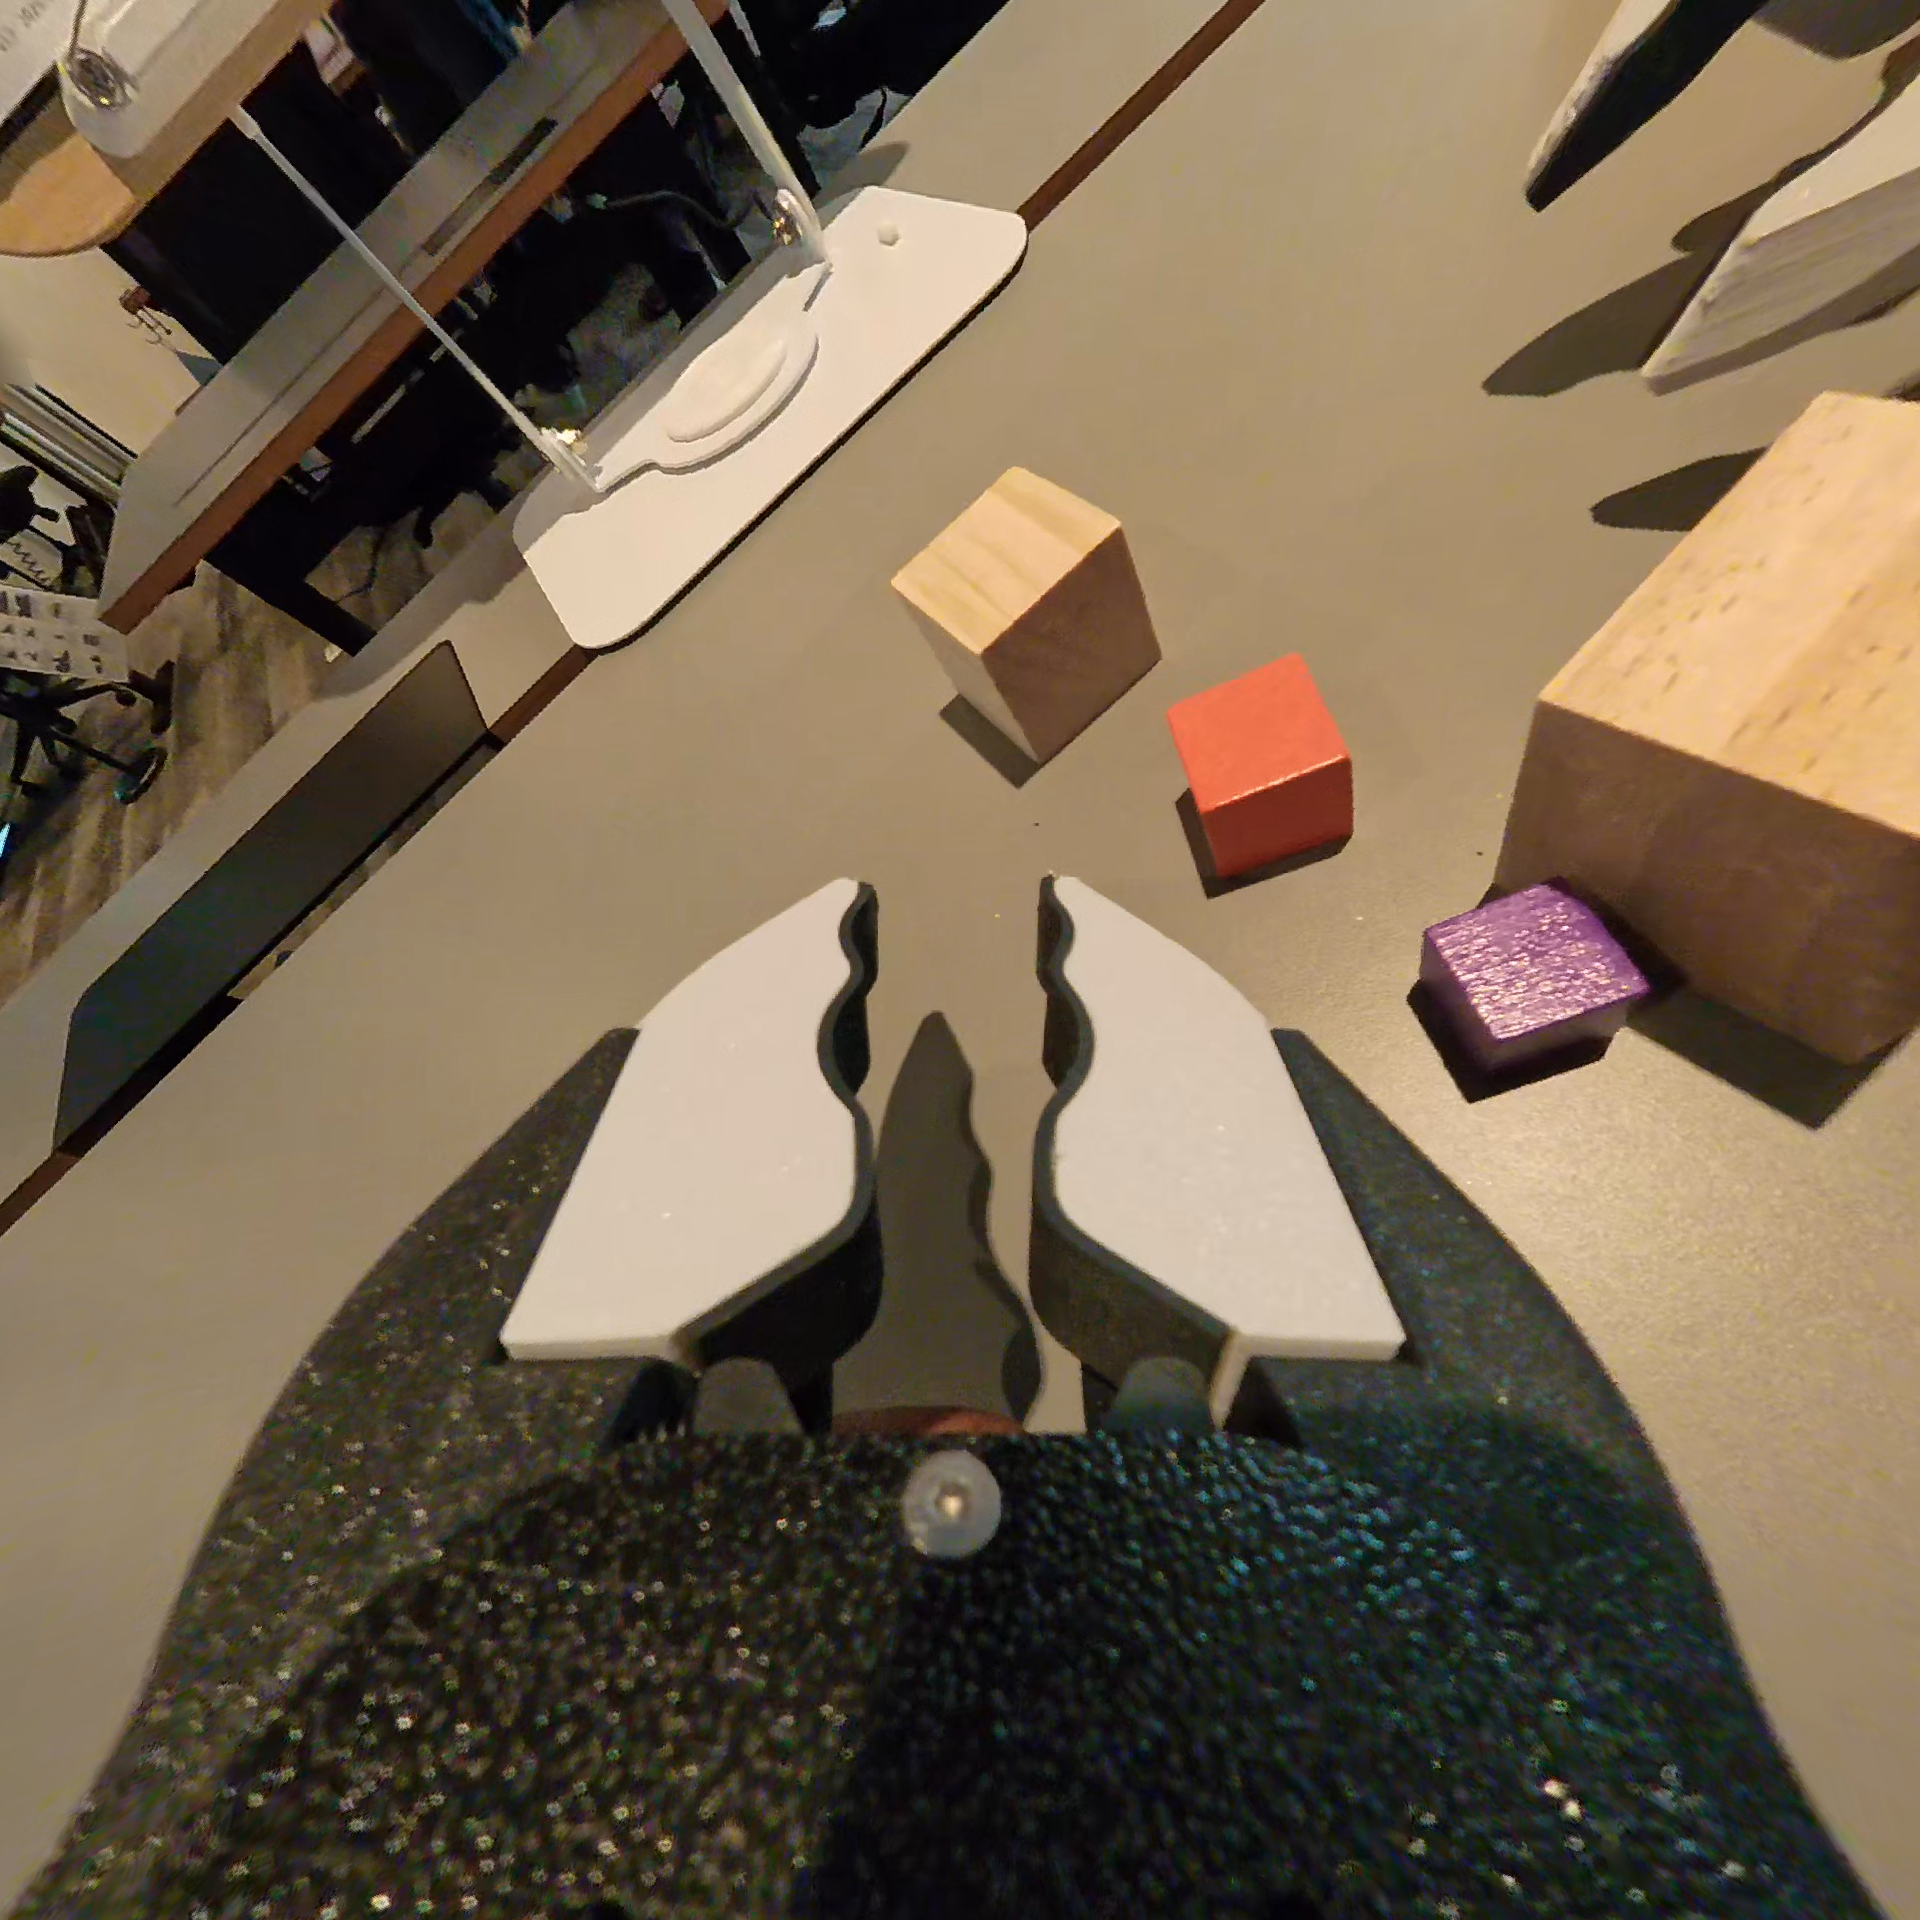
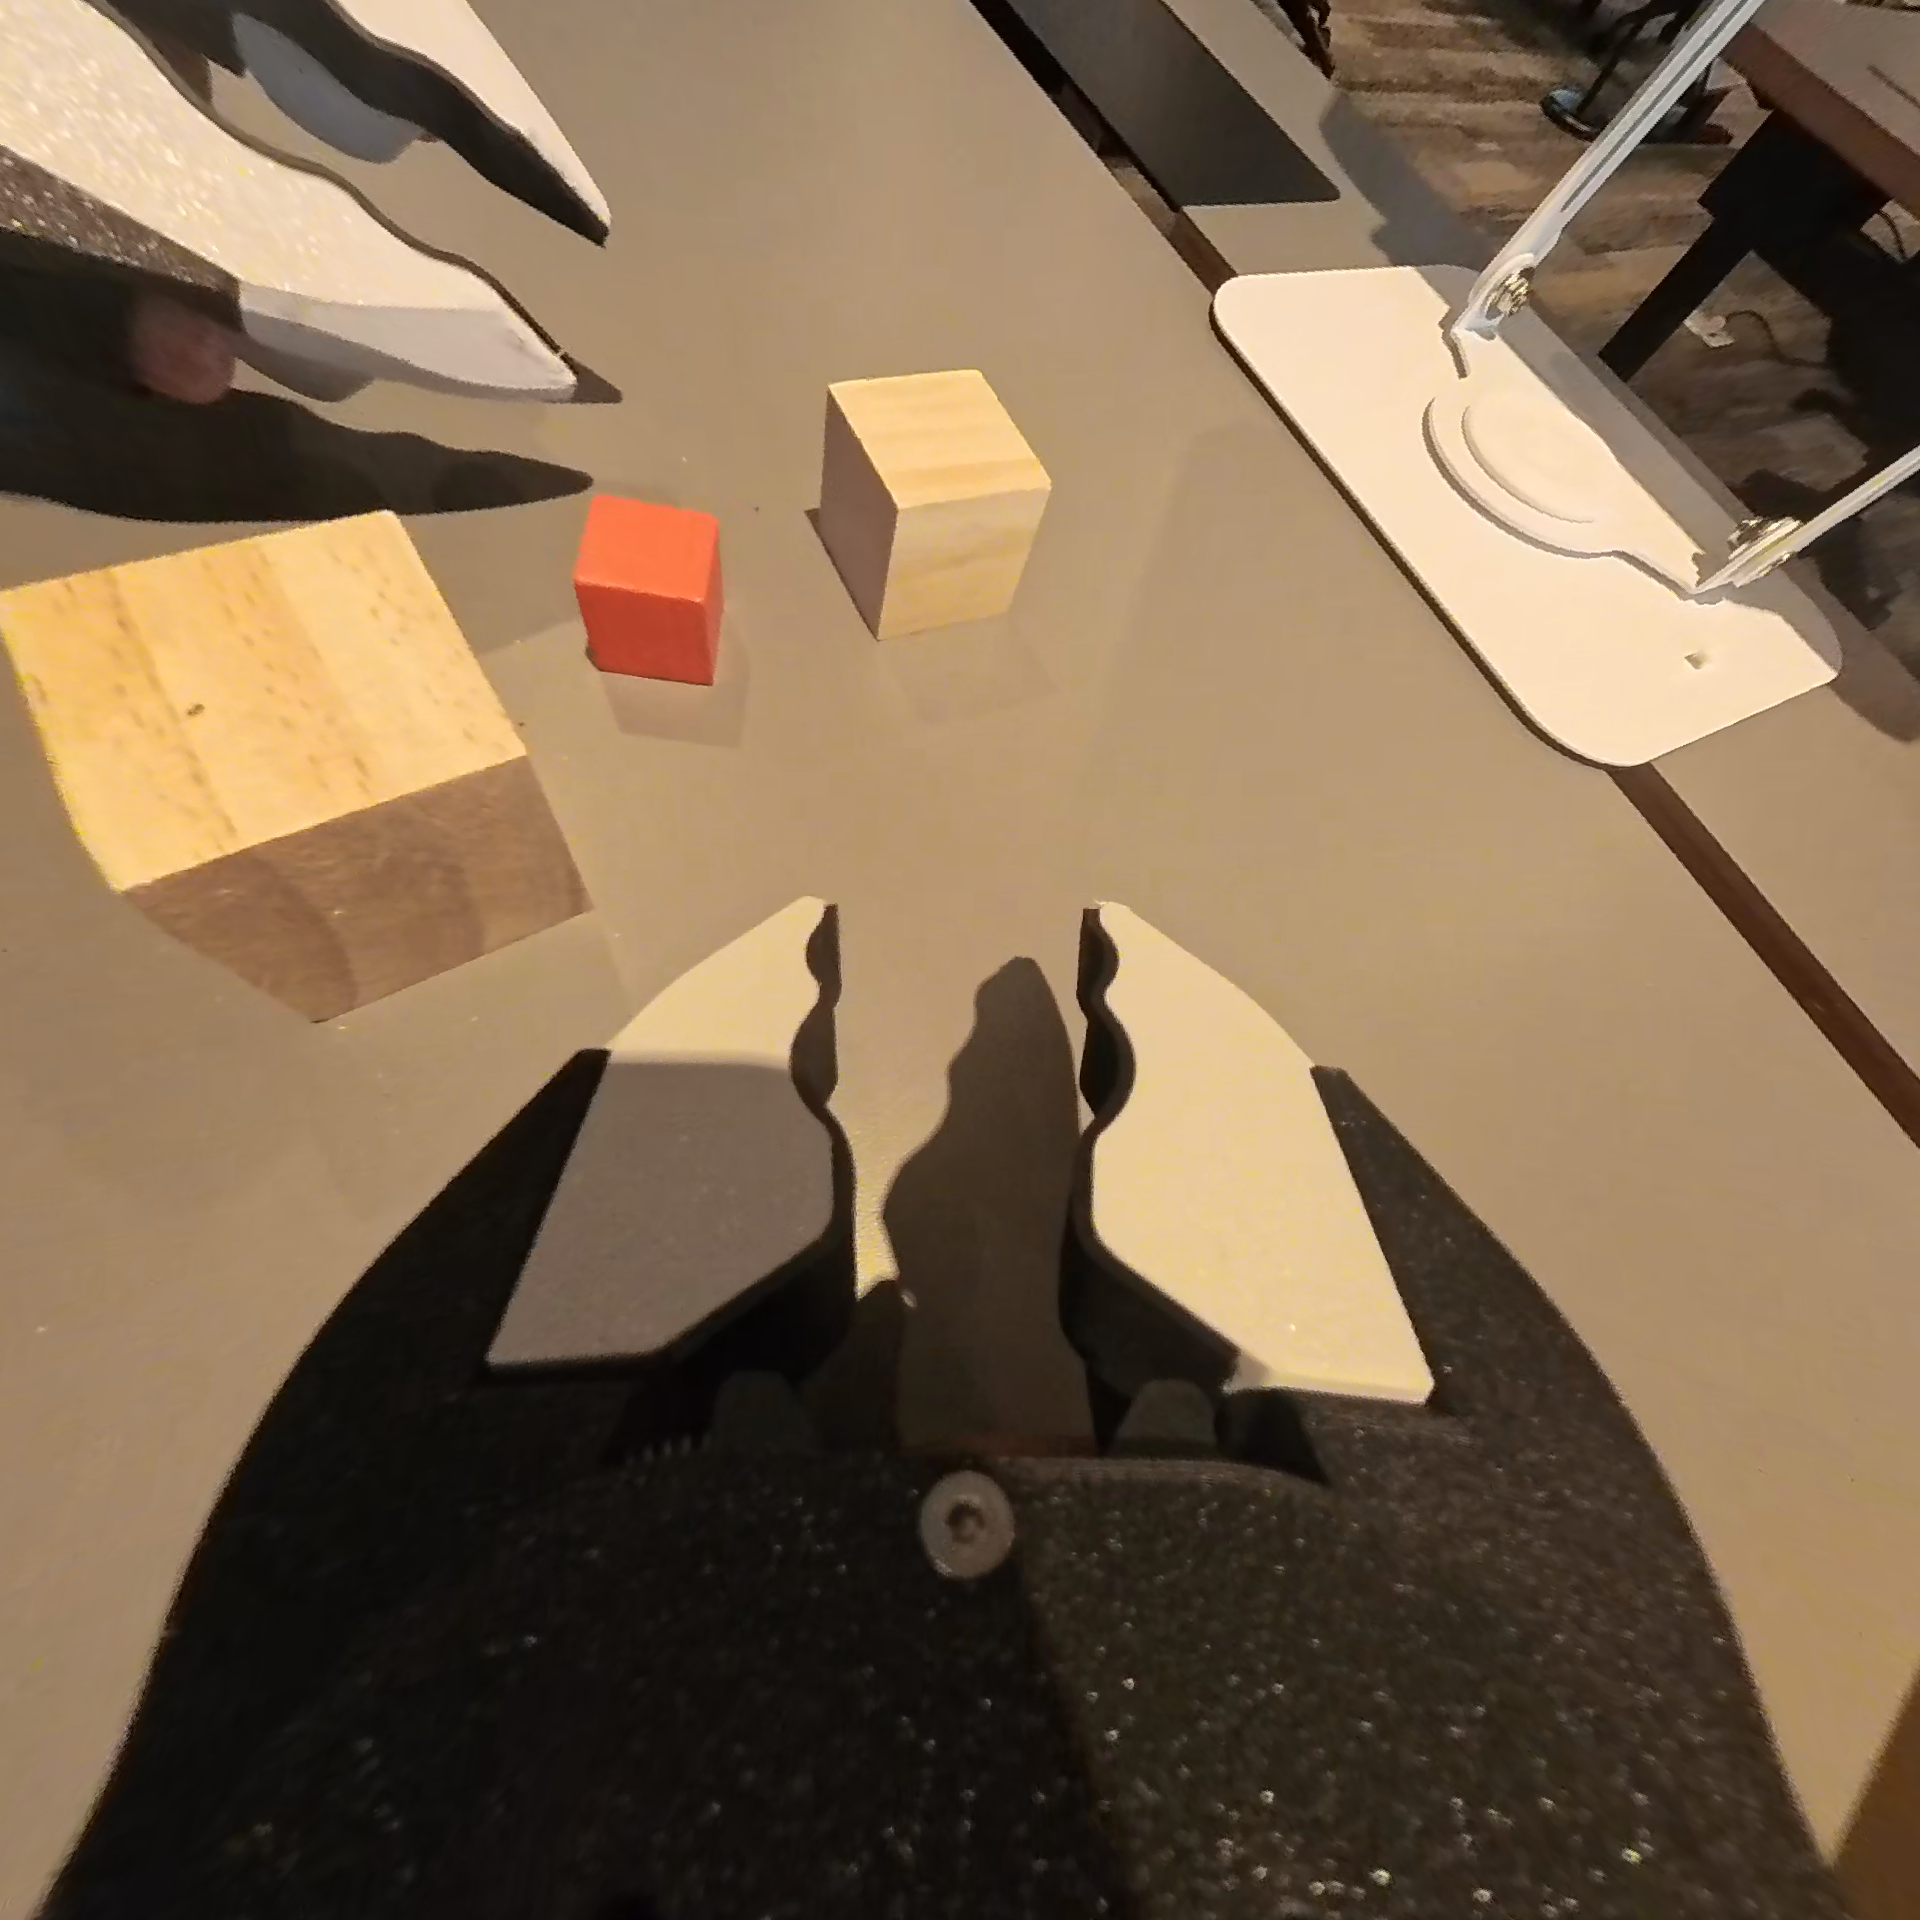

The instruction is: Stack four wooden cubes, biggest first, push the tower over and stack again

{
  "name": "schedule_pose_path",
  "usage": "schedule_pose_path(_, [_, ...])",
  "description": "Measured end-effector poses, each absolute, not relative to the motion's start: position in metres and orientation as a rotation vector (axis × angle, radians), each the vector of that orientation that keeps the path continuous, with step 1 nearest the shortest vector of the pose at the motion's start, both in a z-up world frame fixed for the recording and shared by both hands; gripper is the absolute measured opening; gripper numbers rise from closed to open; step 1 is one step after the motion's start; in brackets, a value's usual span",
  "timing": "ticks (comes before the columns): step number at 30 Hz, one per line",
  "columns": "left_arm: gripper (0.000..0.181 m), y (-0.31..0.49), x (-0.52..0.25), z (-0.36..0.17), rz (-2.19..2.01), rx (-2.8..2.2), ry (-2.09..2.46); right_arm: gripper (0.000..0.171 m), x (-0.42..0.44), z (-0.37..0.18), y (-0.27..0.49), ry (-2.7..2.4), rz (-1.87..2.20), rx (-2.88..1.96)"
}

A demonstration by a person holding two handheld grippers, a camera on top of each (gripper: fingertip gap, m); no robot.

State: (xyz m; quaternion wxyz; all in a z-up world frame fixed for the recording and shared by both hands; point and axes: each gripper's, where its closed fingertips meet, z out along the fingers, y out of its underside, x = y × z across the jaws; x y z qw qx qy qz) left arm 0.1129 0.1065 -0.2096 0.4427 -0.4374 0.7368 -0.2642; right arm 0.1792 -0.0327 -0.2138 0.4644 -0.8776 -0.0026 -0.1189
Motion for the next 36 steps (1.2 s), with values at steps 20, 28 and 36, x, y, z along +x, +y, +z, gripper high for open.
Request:
schedule_pose_path(20, [0.031, 0.107, 0.111, -0.215, -0.616, -1.088, 1.853, 0.044, 0.179, -0.215, -0.032, -0.017, -0.310, -2.162])
schedule_pose_path(28, [0.035, 0.105, 0.110, -0.221, -0.558, -1.064, 1.885, 0.044, 0.177, -0.217, -0.031, -0.040, -0.334, -2.178])
schedule_pose_path(36, [0.038, 0.108, 0.111, -0.220, -0.572, -1.104, 1.871, 0.044, 0.178, -0.217, -0.031, -0.036, -0.347, -2.173])
